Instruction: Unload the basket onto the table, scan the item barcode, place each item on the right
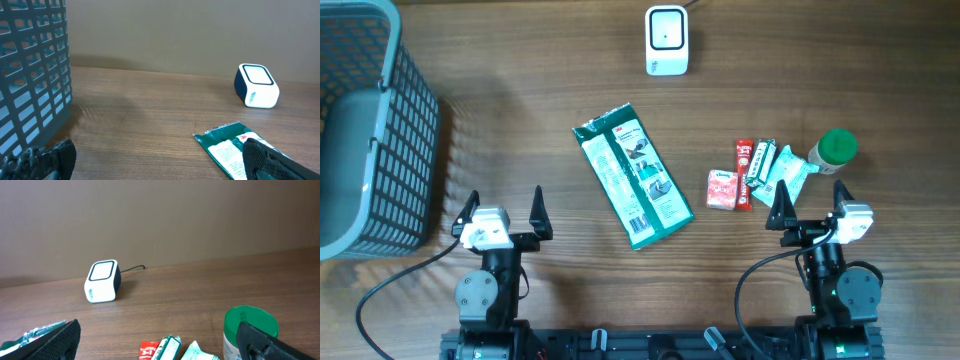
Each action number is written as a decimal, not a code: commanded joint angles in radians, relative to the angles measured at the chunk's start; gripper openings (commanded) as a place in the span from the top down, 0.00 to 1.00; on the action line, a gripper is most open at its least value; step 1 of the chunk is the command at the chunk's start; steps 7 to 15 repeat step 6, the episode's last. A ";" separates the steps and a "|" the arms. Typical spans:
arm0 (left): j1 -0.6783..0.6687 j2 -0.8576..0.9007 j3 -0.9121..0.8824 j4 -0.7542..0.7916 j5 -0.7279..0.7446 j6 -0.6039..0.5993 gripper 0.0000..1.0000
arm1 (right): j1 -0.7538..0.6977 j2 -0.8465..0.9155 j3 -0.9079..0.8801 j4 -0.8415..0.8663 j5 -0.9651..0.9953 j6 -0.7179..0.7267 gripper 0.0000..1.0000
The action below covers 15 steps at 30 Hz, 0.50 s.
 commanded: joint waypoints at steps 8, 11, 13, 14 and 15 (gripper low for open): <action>0.005 -0.008 -0.001 -0.006 0.012 0.015 0.00 | -0.005 -0.012 -0.001 0.002 0.010 -0.010 0.00; 0.005 -0.008 -0.001 -0.006 0.012 0.015 0.00 | -0.005 -0.012 -0.001 0.002 0.010 -0.010 0.00; 0.005 -0.008 -0.001 -0.006 0.012 0.015 0.00 | -0.005 -0.012 -0.001 0.002 0.010 -0.010 0.00; 0.005 -0.008 -0.001 -0.006 0.012 0.015 0.00 | -0.005 -0.012 -0.001 0.002 0.010 -0.010 0.00; 0.005 -0.008 -0.001 -0.006 0.012 0.015 0.00 | -0.005 -0.012 -0.001 0.002 0.010 -0.010 0.00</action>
